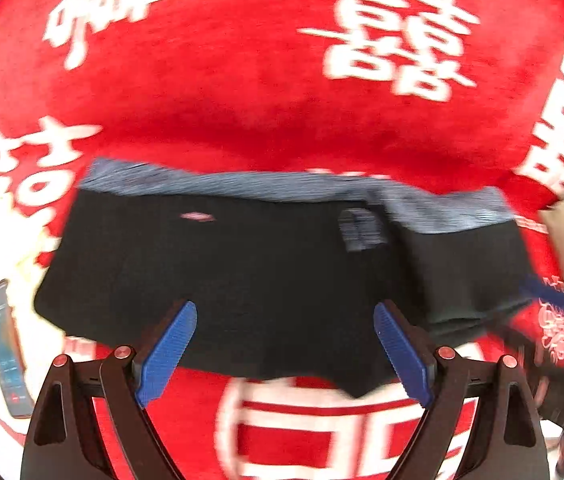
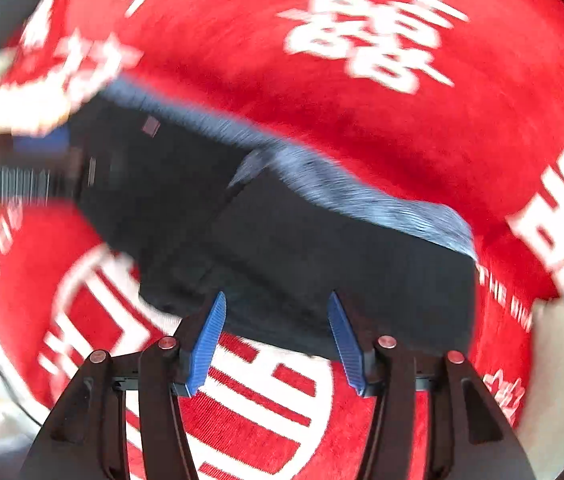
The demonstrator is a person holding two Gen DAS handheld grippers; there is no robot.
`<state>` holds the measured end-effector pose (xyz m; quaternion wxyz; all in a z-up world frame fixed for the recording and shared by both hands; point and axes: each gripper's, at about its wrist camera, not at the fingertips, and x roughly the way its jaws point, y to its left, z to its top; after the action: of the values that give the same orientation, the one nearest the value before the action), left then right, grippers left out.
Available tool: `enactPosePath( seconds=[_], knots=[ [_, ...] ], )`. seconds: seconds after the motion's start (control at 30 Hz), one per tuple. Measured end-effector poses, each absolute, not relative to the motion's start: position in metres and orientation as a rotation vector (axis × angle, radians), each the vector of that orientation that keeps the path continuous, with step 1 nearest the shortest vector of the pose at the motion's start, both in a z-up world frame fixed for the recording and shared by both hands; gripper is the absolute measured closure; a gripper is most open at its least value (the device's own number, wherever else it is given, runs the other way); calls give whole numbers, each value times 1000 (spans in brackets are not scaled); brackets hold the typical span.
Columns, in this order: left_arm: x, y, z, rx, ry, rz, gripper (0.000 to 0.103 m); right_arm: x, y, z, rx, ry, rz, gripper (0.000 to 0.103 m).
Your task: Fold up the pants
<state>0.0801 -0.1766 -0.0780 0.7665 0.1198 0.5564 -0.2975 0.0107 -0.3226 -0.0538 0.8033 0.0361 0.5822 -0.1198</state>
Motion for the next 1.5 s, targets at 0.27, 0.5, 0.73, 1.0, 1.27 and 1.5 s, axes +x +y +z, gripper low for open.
enactPosePath(
  seconds=[0.27,0.5,0.73,1.0,1.27,1.5],
  knots=[
    [49,-249,-84,241,1210,-703,26,102,-364,-48,195,1372,-65,45],
    [38,-258,-124,172,1296,-638,64,179,-325,-103,46,1593,216,47],
    [29,-266,-130,148,1257,-620,65,178,-281,-169,-303,1848,298,89],
    [36,-270,-129,164,1256,-646,71,190,-309,-155,-204,1786,122,98],
    [33,-235,-119,146,1223,-552,24,182,-333,-139,52,1682,77,63],
    [47,-199,-123,146,1279,-481,24,134,-373,-89,153,1515,-107,58]
  ],
)
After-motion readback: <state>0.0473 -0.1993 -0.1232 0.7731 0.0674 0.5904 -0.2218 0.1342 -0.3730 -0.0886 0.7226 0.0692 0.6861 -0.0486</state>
